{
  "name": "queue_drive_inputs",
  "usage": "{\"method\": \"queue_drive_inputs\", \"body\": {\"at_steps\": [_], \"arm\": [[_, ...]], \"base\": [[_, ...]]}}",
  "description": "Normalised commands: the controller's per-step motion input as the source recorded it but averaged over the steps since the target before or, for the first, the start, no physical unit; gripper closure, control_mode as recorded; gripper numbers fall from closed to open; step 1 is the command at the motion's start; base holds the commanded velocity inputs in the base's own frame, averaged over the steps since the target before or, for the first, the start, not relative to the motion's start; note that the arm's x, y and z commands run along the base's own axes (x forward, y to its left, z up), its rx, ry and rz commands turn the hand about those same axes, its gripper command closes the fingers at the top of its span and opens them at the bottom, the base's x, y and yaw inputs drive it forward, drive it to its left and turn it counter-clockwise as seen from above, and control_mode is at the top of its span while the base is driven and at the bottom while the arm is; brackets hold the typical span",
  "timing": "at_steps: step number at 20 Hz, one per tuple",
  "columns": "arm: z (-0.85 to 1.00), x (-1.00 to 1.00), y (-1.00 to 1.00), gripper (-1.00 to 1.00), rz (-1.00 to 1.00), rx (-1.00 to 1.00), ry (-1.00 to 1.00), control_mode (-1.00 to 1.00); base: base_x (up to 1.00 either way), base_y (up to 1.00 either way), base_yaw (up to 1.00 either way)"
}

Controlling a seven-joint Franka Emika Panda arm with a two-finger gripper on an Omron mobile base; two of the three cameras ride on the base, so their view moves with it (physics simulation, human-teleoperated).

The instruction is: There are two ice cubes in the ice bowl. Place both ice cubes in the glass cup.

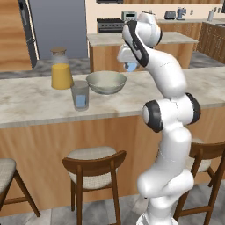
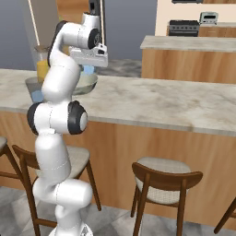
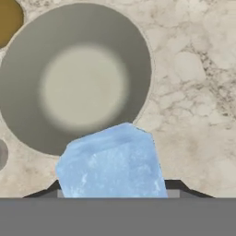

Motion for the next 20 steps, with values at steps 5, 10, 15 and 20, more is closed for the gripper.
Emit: {"method": "queue_drive_inputs", "body": {"at_steps": [5,10,15,20], "arm": [[0.59,-0.91,0.20,1.00,0.00,-0.01,0.05,-1.00],[0.00,-0.54,0.83,1.00,0.00,-0.07,0.10,-1.00],[0.15,-0.44,0.78,1.00,0.00,-0.02,0.12,-1.00],[0.25,-0.06,0.83,1.00,0.00,-0.12,0.04,-1.00]], "base": [[0.00,0.00,0.00],[0.00,0.00,0.00],[0.00,0.00,0.00],[0.00,0.00,0.00]]}}
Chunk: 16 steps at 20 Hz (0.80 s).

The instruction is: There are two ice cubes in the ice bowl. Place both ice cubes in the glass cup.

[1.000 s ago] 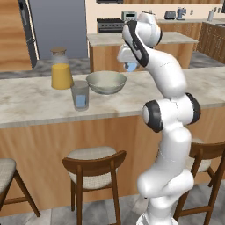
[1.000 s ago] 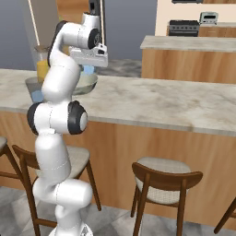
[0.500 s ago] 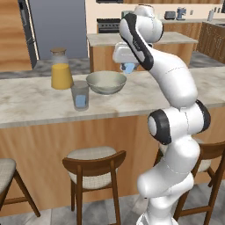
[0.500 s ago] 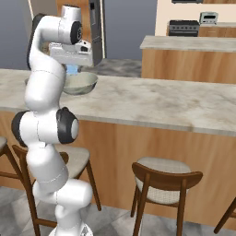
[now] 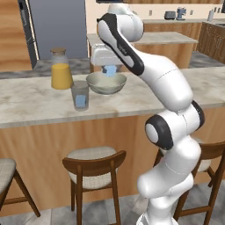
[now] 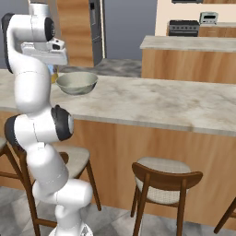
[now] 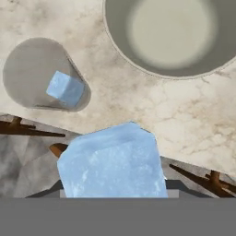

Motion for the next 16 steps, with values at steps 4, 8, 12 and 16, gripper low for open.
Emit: {"method": "queue_drive_inputs", "body": {"at_steps": [4,8,12,16], "arm": [[-0.03,0.00,0.36,1.00,0.00,-0.13,0.10,-1.00],[-0.34,0.00,0.01,1.00,0.03,-0.09,0.01,-1.00],[-0.32,-0.02,0.00,1.00,0.03,0.00,-0.06,-1.00],[-0.06,-0.06,0.01,1.00,0.00,0.03,-0.12,-1.00]], "base": [[0.00,0.00,0.00],[0.00,0.00,0.00],[0.00,0.00,0.00],[0.00,0.00,0.00]]}}
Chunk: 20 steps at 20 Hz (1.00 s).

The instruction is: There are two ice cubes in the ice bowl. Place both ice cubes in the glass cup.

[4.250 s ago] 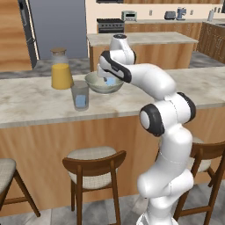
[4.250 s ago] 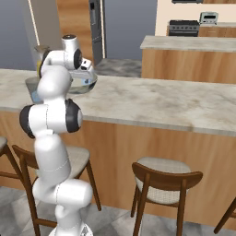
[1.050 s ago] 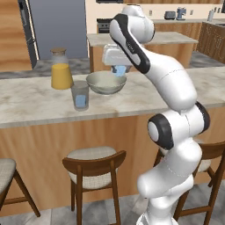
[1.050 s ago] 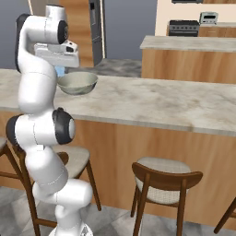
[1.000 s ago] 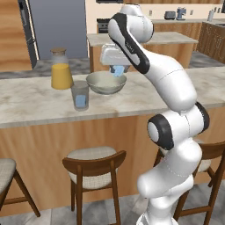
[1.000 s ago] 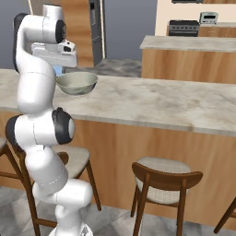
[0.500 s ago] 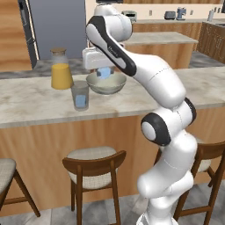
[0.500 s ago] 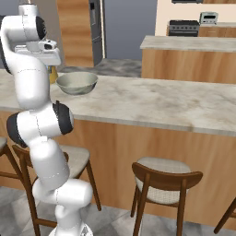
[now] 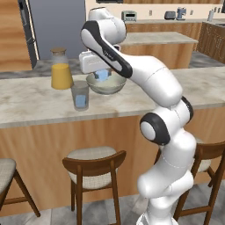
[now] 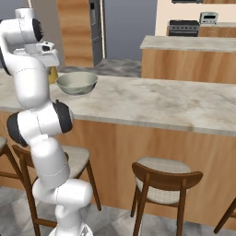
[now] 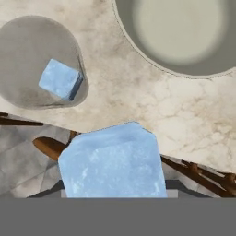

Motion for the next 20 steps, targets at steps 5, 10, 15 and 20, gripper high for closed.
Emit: {"method": "queue_drive_inputs", "body": {"at_steps": [5,10,15,20], "arm": [[0.00,0.00,0.10,1.00,0.00,0.06,-0.02,-1.00],[0.00,0.02,0.22,1.00,0.00,0.03,-0.01,-1.00],[0.00,0.10,0.37,1.00,0.00,0.00,0.00,-1.00],[0.00,0.18,0.39,1.00,0.00,0.00,0.00,-1.00]], "base": [[0.00,0.00,0.00],[0.00,0.00,0.00],[0.00,0.00,0.00],[0.00,0.00,0.00]]}}
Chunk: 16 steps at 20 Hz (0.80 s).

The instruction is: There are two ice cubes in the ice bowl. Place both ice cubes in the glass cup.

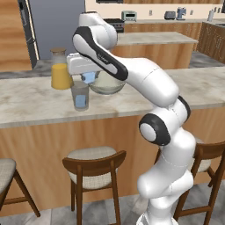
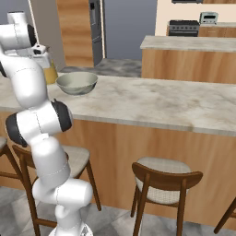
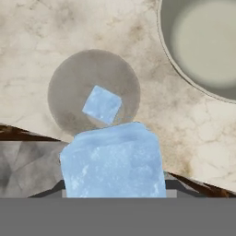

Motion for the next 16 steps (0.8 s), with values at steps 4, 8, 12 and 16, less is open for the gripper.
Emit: {"method": "queue_drive_inputs", "body": {"at_steps": [4,8,12,16], "arm": [[0.00,0.26,0.27,1.00,0.00,0.00,0.00,-1.00],[0.00,0.29,0.15,1.00,0.00,0.00,0.00,-1.00],[0.00,0.30,0.16,1.00,0.00,0.00,0.00,-1.00],[-0.08,0.14,0.10,1.00,0.00,0.00,0.00,-1.00]], "base": [[0.00,0.00,0.00],[0.00,0.00,0.00],[0.00,0.00,0.00],[0.00,0.00,0.00]]}}
